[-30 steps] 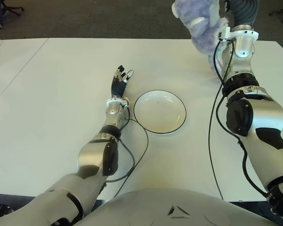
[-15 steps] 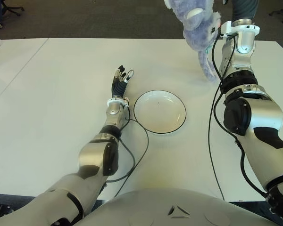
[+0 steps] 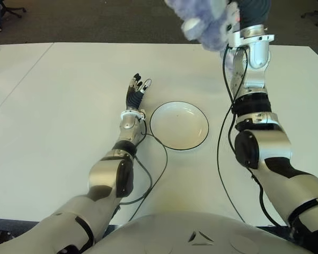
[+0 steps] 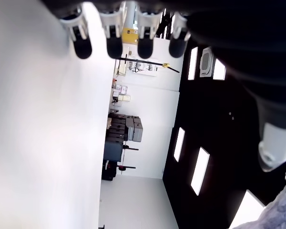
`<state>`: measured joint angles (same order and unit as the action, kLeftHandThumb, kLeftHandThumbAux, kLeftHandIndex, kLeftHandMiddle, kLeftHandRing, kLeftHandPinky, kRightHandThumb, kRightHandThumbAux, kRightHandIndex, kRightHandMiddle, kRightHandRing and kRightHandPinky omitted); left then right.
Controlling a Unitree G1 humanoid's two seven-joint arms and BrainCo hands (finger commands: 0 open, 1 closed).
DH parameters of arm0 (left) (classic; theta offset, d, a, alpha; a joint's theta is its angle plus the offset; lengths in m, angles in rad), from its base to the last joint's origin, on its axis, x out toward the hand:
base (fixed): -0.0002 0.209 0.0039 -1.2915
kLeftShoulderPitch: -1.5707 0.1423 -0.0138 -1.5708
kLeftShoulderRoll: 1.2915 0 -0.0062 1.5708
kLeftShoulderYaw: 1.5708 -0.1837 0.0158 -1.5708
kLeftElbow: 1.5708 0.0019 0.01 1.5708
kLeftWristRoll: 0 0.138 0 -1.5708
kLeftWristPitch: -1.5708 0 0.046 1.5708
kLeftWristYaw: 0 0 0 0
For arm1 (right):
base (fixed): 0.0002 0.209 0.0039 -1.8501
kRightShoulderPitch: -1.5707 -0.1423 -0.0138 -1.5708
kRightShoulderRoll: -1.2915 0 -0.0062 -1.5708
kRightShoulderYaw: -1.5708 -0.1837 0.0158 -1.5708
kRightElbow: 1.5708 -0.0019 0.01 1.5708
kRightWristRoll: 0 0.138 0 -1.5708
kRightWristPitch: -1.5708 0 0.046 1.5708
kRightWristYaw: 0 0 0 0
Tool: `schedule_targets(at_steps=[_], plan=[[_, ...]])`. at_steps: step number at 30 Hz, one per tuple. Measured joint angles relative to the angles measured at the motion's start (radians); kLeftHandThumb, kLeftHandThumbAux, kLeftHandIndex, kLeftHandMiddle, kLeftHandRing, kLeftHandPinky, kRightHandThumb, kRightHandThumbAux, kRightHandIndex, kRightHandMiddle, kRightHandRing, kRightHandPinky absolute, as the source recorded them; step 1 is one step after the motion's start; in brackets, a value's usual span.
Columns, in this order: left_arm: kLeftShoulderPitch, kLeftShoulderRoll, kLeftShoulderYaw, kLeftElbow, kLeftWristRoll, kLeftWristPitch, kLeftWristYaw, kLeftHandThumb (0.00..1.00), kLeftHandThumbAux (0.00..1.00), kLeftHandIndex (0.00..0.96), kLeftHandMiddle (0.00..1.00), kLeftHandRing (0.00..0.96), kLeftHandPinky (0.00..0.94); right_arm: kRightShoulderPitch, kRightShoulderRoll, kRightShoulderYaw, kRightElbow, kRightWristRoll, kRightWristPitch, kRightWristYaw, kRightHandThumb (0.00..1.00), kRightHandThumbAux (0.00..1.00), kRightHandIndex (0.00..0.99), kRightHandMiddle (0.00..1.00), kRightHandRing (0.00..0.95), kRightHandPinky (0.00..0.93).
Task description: Put the doll into the plate.
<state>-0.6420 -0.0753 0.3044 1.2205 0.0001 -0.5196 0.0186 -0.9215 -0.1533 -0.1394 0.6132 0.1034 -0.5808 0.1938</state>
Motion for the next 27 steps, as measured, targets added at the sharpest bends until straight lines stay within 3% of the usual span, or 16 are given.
schedule_targets(at_steps=[5,18,27], plan=[[0.000,-0.003,0.000,0.000,0.000,0.000,0.000,0.000,0.543,0.000,0.021,0.000,0.000,0.121,0.004,0.053,-0.153,-0.028,0.033,0.017,0.704,0.722,0.430,0.747,0.807,0.824],[-0.001,-0.006,0.002,0.000,0.000,0.000,0.000,0.000,0.565,0.000,0.015,0.000,0.000,0.361,-0.003,0.139,-0.381,-0.150,0.037,0.019,0.697,0.724,0.434,0.811,0.831,0.818],[0.000,-0.006,0.003,0.000,-0.001,0.000,0.000,0.000,0.579,0.000,0.013,0.000,0.000,0.449,-0.034,0.165,-0.442,-0.229,0.020,0.019,0.691,0.731,0.434,0.828,0.851,0.847]])
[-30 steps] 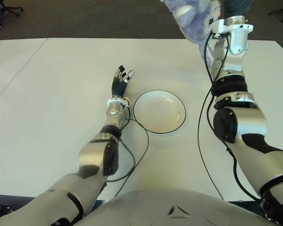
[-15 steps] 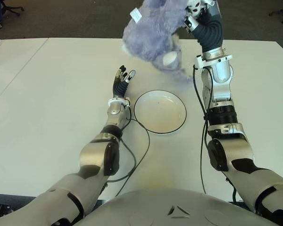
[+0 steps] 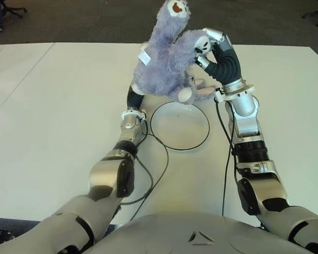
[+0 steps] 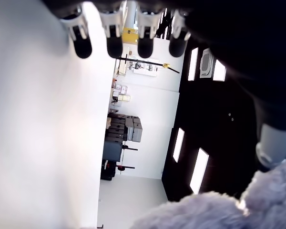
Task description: Put the doll into the plate.
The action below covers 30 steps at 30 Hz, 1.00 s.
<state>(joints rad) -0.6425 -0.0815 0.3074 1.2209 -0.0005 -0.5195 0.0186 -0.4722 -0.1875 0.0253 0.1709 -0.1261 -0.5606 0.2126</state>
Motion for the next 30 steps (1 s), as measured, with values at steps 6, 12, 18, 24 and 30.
schedule_targets(at_steps=[6,12,18,24,30], plan=[[0.000,0.000,0.000,0.000,0.000,0.000,0.000,0.000,0.576,0.000,0.011,0.000,0.000,0.062,-0.021,0.022,-0.009,-0.021,-0.035,0.002,0.690,0.732,0.434,0.842,0.863,0.866],[0.000,0.000,0.000,0.000,0.000,0.000,0.000,0.000,0.565,0.000,0.016,0.000,0.000,0.116,-0.041,0.038,-0.022,-0.041,-0.037,0.003,0.691,0.731,0.434,0.858,0.878,0.870],[0.000,0.000,0.000,0.000,0.000,0.000,0.000,0.000,0.564,0.000,0.019,0.000,0.000,0.152,-0.051,0.042,-0.050,-0.040,-0.020,0.009,0.692,0.731,0.433,0.844,0.864,0.851],[0.000,0.000,0.000,0.000,0.000,0.000,0.000,0.000,0.568,0.000,0.015,0.000,0.000,0.186,-0.057,0.048,-0.075,-0.026,0.013,0.031,0.693,0.731,0.434,0.847,0.869,0.861],[0.001,0.000,0.000,0.000,0.000,0.000,0.000,0.000,0.559,0.000,0.014,0.000,0.000,0.213,-0.056,0.068,-0.047,-0.030,-0.008,0.031,0.692,0.730,0.434,0.862,0.880,0.860]])
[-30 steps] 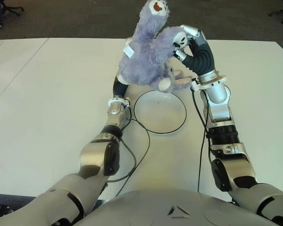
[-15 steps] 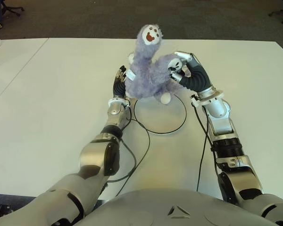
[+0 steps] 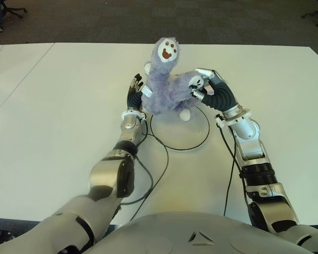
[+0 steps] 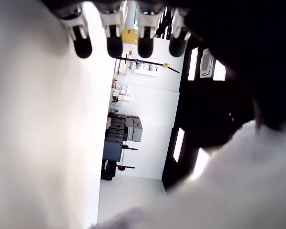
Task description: Put the doll into the plate.
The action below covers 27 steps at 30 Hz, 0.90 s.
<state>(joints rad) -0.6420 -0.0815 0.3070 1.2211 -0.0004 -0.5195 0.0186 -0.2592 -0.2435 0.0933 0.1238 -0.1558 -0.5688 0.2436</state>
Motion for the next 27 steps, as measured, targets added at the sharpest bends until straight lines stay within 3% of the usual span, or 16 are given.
schedule_targets(at_steps=[13,27], plan=[[0.000,0.001,-0.003,0.000,0.001,0.000,0.000,0.000,0.588,0.000,0.015,0.000,0.000,0.076,0.011,0.022,0.001,0.020,-0.015,0.003,0.690,0.730,0.434,0.852,0.865,0.854],[0.000,0.001,-0.003,0.000,0.001,0.000,0.000,0.000,0.592,0.000,0.014,0.000,0.000,0.080,0.043,0.017,0.054,0.077,-0.043,0.003,0.694,0.728,0.433,0.831,0.844,0.821]])
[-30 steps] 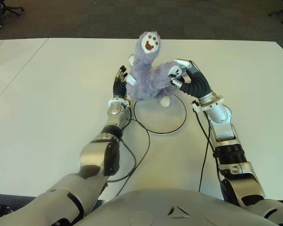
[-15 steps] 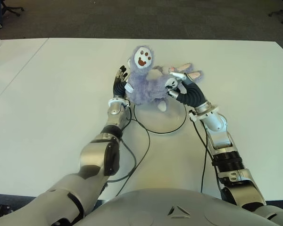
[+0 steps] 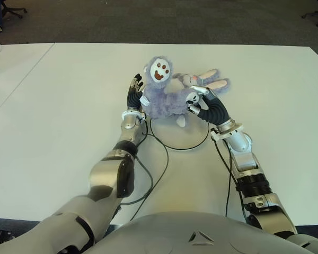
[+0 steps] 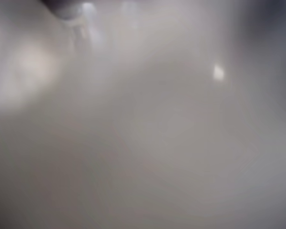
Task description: Put the doll into the plate.
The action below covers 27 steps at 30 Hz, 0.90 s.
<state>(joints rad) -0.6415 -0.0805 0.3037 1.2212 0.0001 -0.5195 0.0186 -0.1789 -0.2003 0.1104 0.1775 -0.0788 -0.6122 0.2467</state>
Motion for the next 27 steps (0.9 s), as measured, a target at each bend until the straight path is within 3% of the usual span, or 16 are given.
schedule_targets(at_steps=[9,12,15,17,21,27], plan=[[0.000,0.000,-0.001,0.000,0.000,0.000,0.000,0.000,0.585,0.000,0.011,0.000,0.000,-0.038,0.031,-0.064,-0.006,0.111,0.012,-0.017,0.705,0.720,0.436,0.834,0.854,0.854],[-0.001,-0.001,-0.001,0.000,0.000,0.000,0.000,0.000,0.596,0.000,0.012,0.000,0.000,-0.004,0.063,-0.075,-0.093,0.159,0.033,-0.044,0.710,0.716,0.437,0.853,0.868,0.867],[-0.001,-0.001,-0.001,0.000,0.000,0.000,0.000,0.000,0.589,0.000,0.009,0.000,0.000,0.077,0.110,-0.071,-0.198,0.207,0.024,-0.069,0.713,0.714,0.437,0.863,0.873,0.864],[0.000,-0.001,0.000,0.000,-0.001,0.000,0.000,0.000,0.581,0.000,0.006,0.000,0.000,0.141,0.144,-0.066,-0.232,0.230,-0.026,-0.075,0.716,0.713,0.438,0.859,0.871,0.858],[0.000,0.001,0.002,-0.001,-0.001,-0.001,0.000,0.000,0.561,0.000,0.007,0.000,0.000,0.231,0.204,-0.057,-0.192,0.231,-0.204,-0.075,0.728,0.710,0.439,0.844,0.856,0.844],[0.004,0.001,0.003,0.001,-0.001,0.000,0.000,0.000,0.573,0.002,0.015,0.000,0.000,0.245,0.239,-0.059,-0.093,0.221,-0.410,-0.064,0.746,0.706,0.441,0.825,0.833,0.850]])
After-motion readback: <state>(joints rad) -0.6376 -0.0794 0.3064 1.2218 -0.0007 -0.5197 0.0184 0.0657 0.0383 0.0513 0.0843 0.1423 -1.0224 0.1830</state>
